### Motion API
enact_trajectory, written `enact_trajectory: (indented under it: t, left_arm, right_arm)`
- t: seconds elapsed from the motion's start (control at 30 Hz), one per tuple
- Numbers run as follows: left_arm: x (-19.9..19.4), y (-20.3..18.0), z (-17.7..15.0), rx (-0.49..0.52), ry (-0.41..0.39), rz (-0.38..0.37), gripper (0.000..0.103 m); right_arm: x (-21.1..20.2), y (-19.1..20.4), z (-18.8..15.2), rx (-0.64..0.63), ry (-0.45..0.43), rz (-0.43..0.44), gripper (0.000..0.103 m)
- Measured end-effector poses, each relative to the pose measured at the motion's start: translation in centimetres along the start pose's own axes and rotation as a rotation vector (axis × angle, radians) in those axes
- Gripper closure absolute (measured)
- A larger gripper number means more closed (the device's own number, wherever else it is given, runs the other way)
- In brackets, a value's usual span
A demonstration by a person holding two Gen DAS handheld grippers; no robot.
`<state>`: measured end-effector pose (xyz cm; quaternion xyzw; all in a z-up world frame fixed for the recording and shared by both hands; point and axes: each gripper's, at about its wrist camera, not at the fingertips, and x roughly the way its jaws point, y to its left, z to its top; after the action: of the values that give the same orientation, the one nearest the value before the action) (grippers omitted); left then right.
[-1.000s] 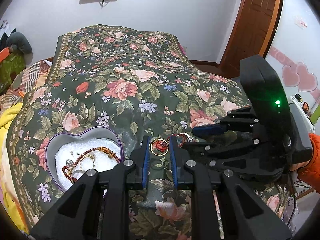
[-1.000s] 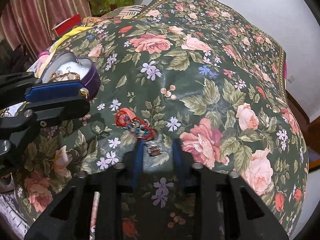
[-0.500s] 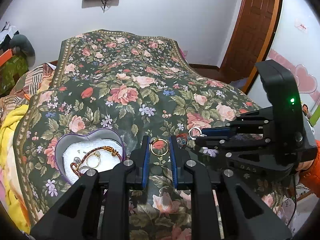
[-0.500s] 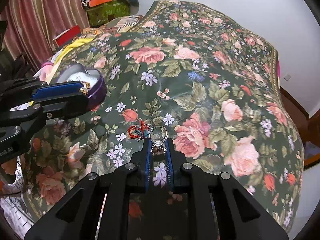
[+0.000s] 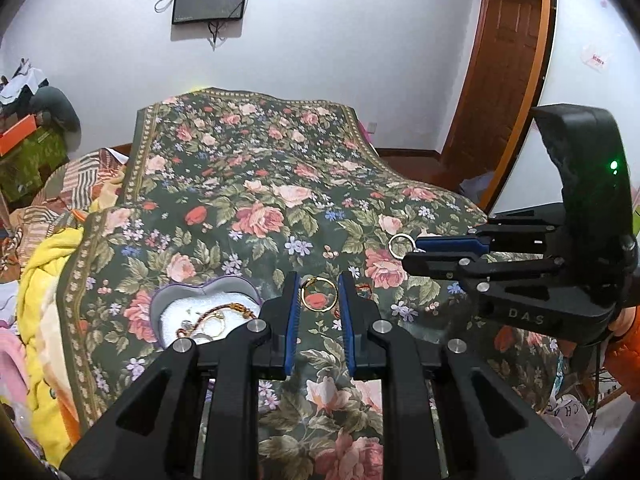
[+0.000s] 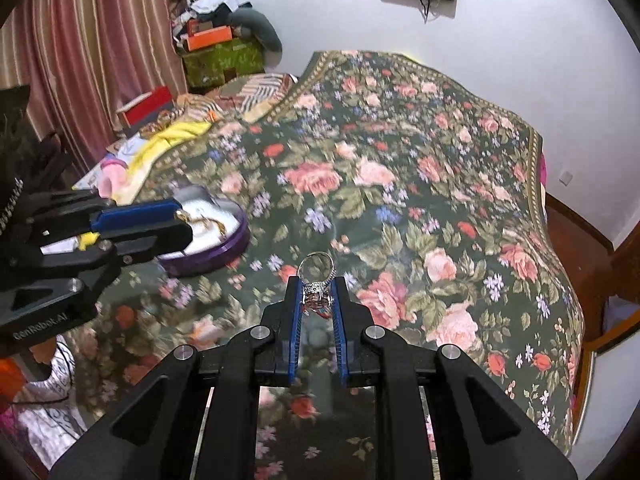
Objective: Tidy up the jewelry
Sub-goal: 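Carry the gold ring and charm over the heart tin and open both grippers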
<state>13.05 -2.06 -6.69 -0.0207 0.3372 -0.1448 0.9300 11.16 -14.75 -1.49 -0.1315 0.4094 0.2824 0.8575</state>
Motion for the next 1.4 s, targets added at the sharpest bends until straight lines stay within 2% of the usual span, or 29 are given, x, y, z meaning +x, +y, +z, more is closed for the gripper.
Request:
enact_trajectory:
  t: [0.33, 0.67, 1.1, 1.4]
  left_arm:
    - [-2.1, 2.3, 0.3, -0.028, -0.037, 0.047, 0.085]
    - [-2.4, 6.0, -0.3, -0.068, -0.04, 0.098, 0.085]
    - [-0.7, 9.1, -1.7, -0.118, -0.003, 0.104, 0.085]
    - [1.2, 10.3, -2.2, -0.141, 0.028, 0.103, 0.085]
  right_arm:
    - [-0.4, 2.6, 2.2, -0.007, -0.065, 0.06, 0.09]
    - [1.4, 5.2, 3.6, -0.023, -0.066, 0.124, 0.09]
    - [5.6, 7.3, 4.4, -0.038, -0.009, 0.176, 0.09]
    - [8.2, 7.2, 4.0, -0.023, 0.043, 0.198, 0.09]
